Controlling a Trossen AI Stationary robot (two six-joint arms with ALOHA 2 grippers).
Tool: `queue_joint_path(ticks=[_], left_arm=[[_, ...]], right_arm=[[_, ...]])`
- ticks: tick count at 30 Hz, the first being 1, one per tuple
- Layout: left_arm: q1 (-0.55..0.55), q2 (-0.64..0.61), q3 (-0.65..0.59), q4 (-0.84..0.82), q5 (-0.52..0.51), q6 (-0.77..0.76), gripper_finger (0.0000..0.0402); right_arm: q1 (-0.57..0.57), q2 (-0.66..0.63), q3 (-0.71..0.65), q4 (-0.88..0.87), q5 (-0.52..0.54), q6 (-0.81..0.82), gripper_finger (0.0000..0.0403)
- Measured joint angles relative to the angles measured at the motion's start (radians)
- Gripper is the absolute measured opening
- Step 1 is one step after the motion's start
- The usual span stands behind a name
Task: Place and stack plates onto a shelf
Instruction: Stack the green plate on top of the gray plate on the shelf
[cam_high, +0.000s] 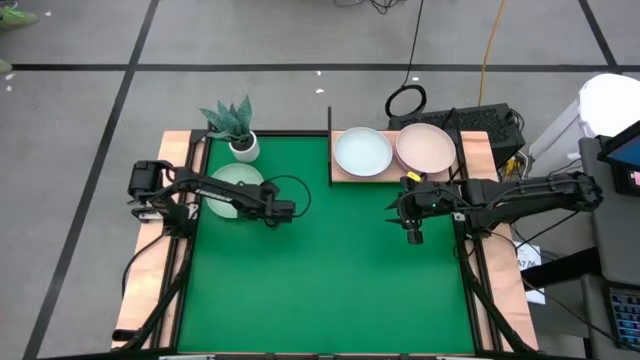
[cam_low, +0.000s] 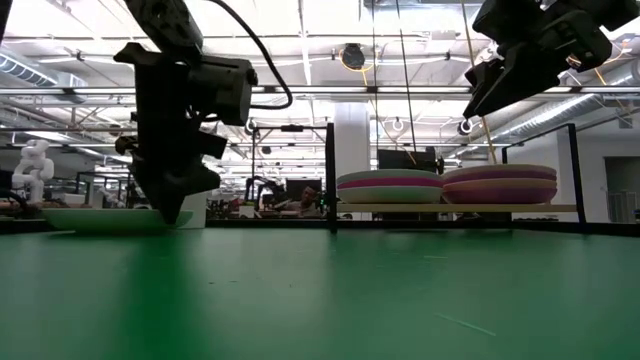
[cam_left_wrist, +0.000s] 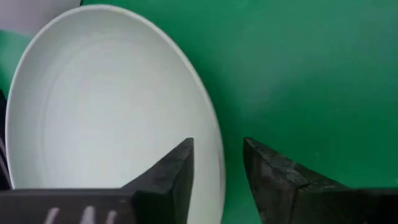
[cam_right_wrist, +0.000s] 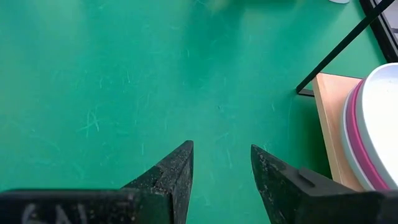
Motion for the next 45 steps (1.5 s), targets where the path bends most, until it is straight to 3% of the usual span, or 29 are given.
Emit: queue_joint_path(ticks=[13,21,30,37,45], left_arm=[[-0.013,0.0,0.0,-0.006,0.013,0.08,0.0013],[-0.043,0.0,0.053,-0.045,0.017,0.117,0.0009],[-0.141,0.0,0.318,-0.162,-0.062,0.224,0.0008],[-0.199,-0.001,0.537,-0.198,-0.073,0.569,0.0008],[-0.155,-0.001,0.737,-0.195,-0.05,0.825,0.0008]], right_arm=[[0.0,0.0,0.0,0.0,0.0,0.003,0.0141],[0.0,0.0,0.0,0.001,0.0,-0.003,0.0141],[0.0,0.0,0.0,-0.001,0.0,0.001,0.0141],[0.0,0.0,-0.014,-0.003,0.0,0.004,0.0141],[0.0,0.0,-0.016,-0.029,0.0,0.004,0.0141]])
